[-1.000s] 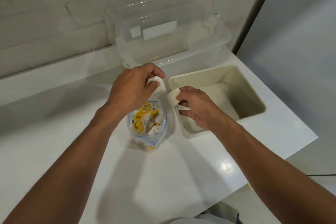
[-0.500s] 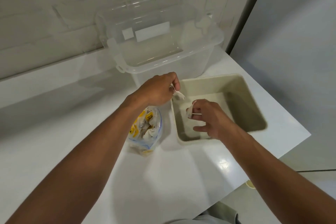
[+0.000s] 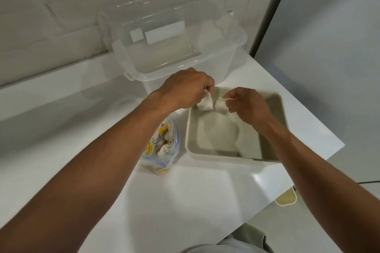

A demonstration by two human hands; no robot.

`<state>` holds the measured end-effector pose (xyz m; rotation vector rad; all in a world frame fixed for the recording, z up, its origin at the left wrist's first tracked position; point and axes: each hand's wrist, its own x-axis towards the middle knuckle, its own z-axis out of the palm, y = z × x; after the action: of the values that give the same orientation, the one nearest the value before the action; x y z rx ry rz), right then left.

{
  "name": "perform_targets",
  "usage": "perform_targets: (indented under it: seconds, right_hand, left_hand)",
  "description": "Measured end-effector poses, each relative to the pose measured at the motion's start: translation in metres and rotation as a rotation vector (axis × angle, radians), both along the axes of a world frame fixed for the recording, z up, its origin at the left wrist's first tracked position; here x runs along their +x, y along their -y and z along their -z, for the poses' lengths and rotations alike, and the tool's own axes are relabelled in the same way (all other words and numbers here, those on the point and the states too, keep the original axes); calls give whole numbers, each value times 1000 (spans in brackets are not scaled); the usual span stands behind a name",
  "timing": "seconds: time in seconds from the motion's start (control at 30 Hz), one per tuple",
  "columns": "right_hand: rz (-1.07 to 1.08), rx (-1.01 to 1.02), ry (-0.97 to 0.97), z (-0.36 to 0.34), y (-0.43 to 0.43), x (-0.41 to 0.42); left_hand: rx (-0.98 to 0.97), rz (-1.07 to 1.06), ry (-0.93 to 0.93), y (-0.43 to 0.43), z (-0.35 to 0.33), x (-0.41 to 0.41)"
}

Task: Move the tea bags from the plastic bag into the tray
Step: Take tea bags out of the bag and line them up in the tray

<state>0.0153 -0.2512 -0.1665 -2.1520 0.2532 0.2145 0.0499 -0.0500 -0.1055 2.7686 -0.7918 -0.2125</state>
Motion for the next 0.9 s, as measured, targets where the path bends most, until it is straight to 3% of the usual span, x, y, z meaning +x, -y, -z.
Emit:
perform_targets:
  seconds: [0.2, 0.37, 0.57, 0.73, 0.9]
  right_hand:
    - [-87, -260, 32, 13, 7, 8]
    - [-87, -146, 0, 22, 4, 12]
    - [-80, -90, -30, 29, -5, 21]
    - [-177, -415, 34, 34, -5, 18]
    - [-122, -567, 96, 41, -6, 15]
  left_hand:
    - [252, 33, 174, 20, 14, 3]
    - [371, 94, 170, 33, 24, 3]
    - [388, 2, 186, 40, 33, 8]
    - [396, -34, 156, 42, 36, 8]
    - [373, -66, 179, 33, 45, 12]
